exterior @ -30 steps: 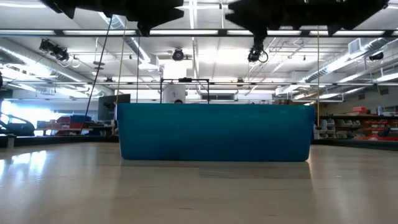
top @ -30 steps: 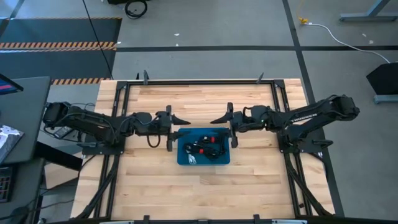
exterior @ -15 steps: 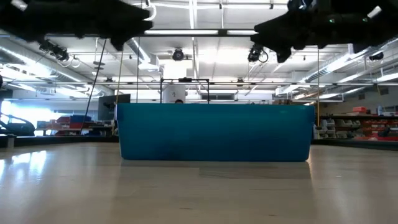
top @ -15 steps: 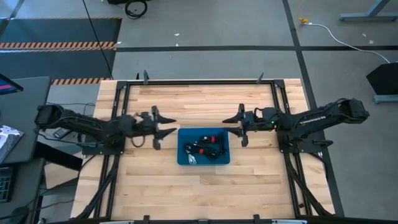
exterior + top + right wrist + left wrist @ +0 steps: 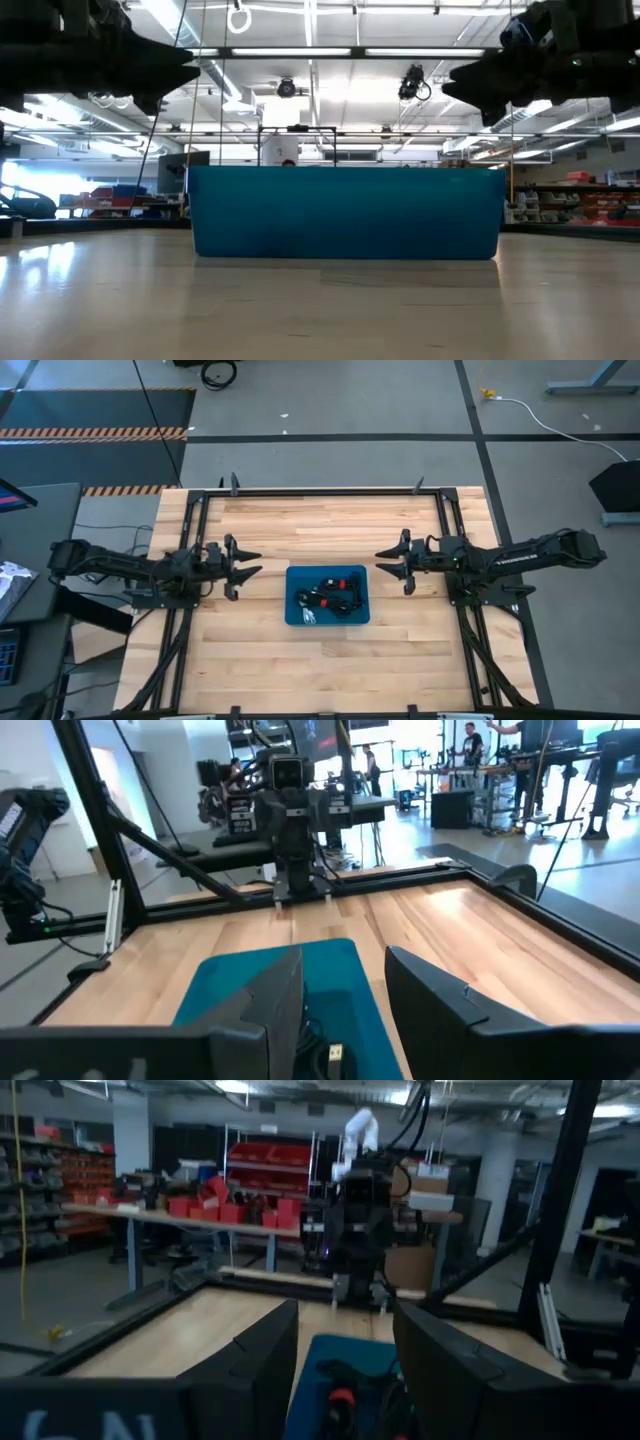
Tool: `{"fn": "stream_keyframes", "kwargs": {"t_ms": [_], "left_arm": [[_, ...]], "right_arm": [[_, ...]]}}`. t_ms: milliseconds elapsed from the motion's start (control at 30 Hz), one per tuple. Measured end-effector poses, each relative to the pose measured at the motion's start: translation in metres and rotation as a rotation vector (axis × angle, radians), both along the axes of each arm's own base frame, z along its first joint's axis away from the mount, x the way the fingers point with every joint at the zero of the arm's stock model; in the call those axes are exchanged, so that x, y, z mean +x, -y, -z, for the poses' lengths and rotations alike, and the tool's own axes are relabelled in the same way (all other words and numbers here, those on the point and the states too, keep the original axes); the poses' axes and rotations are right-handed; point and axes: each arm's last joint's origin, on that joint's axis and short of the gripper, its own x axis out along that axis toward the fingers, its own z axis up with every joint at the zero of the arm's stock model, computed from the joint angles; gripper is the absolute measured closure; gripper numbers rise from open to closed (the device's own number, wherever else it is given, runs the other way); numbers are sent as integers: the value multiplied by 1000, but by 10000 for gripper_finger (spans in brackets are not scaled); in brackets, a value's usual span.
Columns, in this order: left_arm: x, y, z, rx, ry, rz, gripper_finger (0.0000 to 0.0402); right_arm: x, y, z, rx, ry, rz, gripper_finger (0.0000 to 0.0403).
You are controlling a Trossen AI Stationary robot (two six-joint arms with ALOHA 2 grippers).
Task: Pick and place USB-C Cables
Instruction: Return to Home Position
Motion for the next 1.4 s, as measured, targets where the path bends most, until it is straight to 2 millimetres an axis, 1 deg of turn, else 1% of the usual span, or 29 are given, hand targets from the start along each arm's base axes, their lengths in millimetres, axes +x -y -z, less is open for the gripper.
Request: {"fn": "stream_keyframes", "kwargs": {"t_ms": [267, 400, 533, 767, 933, 1167, 1400], "left_arm": [[-8, 0, 2, -18, -44, 5, 228], [-11, 0, 1, -22, -37, -2, 228], [-13, 0, 1, -20, -37, -2, 228], [-16, -1, 6, -34, -96, 0, 228], [-18, -1, 5, -36, -85, 1, 228], [-22, -1, 11, -43, -139, 1, 228], [-25, -1, 10, -46, -135, 1, 228]], "right_arm": [[-23, -2, 21, 23, 16, 1, 253], [-27, -2, 26, 27, -19, 1, 253], [-30, -2, 25, 27, -15, -1, 253], [-34, -3, 25, 34, -32, -7, 253], [-36, -3, 25, 38, -40, -8, 253], [-41, -3, 27, 44, -67, -9, 253], [-45, -4, 26, 48, -60, -9, 253]]}}
